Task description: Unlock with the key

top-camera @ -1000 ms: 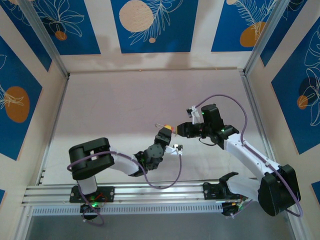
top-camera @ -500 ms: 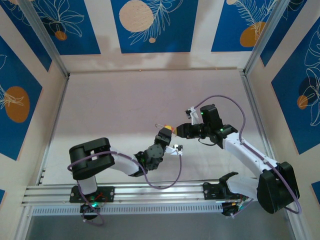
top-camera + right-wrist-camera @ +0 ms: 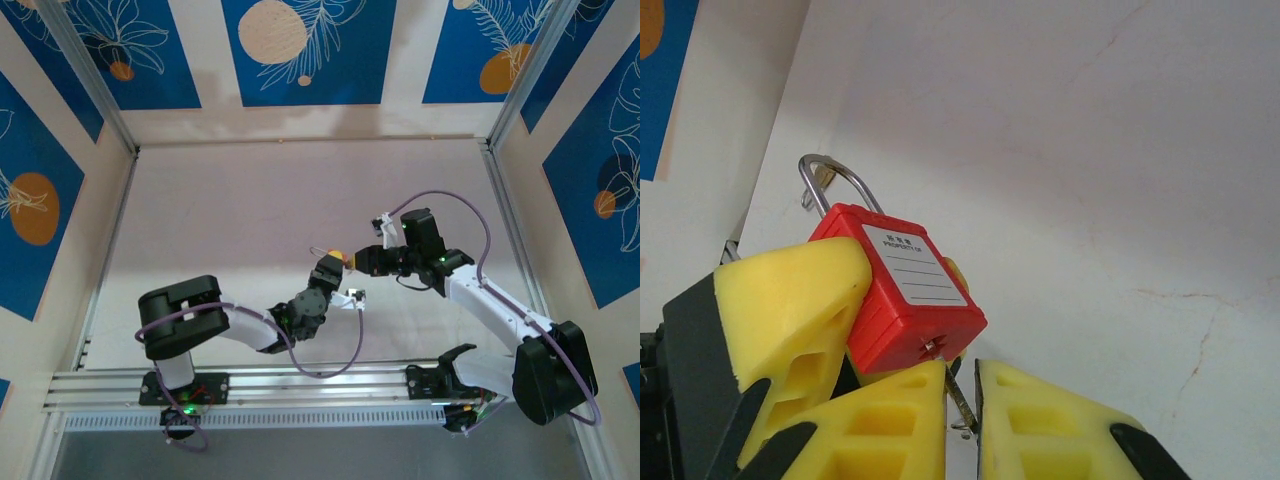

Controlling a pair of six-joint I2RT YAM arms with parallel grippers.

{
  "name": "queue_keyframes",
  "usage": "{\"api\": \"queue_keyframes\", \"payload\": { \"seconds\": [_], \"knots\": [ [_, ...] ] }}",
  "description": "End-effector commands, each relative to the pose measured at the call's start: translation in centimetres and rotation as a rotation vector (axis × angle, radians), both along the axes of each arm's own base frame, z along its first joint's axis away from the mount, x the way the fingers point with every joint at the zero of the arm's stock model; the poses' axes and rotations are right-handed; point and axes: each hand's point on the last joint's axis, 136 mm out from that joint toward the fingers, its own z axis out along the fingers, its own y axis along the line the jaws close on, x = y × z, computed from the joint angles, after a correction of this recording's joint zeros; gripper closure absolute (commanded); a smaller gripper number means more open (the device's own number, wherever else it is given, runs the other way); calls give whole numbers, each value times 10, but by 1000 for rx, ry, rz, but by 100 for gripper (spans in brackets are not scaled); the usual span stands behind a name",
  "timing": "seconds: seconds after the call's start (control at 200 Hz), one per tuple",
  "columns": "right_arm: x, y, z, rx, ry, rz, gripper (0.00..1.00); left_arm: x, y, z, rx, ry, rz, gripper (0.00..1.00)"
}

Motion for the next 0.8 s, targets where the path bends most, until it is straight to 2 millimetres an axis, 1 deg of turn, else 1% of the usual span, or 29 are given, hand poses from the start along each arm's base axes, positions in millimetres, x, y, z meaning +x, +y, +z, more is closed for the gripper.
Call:
{"api": "queue_keyframes", "payload": {
  "seconds": [0.0,0.355,0.605,0.68,0.795],
  "knots": [
    [-8,10,-3,65,53,35,87,-3,-5,17,-69,-29,-10,95],
    [-6,13,-9,108,107,25,88,-5,-6,25,-92,-54,-22,97],
    [-2,12,-12,109,124,10,86,-9,-8,26,-99,-59,-38,97],
    [-1,12,-13,108,127,7,83,-11,-8,26,-102,-59,-43,97],
    [0,11,-12,106,122,2,83,-12,-9,27,-102,-60,-47,98]
  ]
}}
